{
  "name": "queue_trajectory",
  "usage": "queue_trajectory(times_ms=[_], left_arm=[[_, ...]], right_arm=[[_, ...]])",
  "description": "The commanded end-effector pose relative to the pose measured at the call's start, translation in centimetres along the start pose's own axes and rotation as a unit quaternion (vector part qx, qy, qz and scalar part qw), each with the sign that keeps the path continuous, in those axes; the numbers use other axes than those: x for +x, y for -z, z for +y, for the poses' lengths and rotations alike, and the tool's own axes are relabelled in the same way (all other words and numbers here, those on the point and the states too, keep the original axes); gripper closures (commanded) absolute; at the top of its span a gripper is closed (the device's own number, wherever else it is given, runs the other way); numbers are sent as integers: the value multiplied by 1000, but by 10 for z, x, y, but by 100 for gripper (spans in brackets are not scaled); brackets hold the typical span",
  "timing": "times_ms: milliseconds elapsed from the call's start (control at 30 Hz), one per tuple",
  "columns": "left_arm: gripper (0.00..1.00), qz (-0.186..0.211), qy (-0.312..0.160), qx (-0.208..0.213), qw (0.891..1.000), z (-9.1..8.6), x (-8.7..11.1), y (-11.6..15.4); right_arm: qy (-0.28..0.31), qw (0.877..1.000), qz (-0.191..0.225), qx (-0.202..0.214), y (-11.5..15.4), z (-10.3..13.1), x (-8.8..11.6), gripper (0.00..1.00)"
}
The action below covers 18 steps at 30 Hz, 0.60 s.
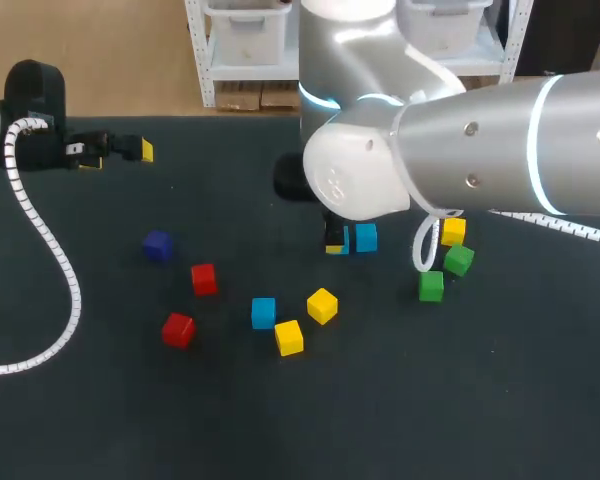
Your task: Place the blue cubes, place green cubes on the blue cubes, place the yellow cubes on the green cubes, then place the red cubes on the yellow cubes, and place purple cube on the red cubes.
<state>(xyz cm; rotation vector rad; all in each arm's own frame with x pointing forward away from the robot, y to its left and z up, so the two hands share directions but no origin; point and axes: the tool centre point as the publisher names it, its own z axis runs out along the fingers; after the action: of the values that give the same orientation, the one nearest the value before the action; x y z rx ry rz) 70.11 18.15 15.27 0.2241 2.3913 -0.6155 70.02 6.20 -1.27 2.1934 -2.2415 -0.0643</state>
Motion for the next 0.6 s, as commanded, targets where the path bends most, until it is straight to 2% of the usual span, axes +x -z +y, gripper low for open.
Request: queue_trajectory(times_ms=[33, 533, 600], left_arm=[[0, -4, -1, 6, 1000, 2, 2, 1], [0, -4, -1, 6, 1000, 2, 2, 1], [0, -4, -1, 6, 1000, 2, 2, 1]], right_arm=[[0, 1000, 3, -2, -3, -4, 0, 100], [-2, 1000, 11, 2, -6, -10, 0, 100], [-2, 1000, 11, 1, -7, -10, 0, 73]])
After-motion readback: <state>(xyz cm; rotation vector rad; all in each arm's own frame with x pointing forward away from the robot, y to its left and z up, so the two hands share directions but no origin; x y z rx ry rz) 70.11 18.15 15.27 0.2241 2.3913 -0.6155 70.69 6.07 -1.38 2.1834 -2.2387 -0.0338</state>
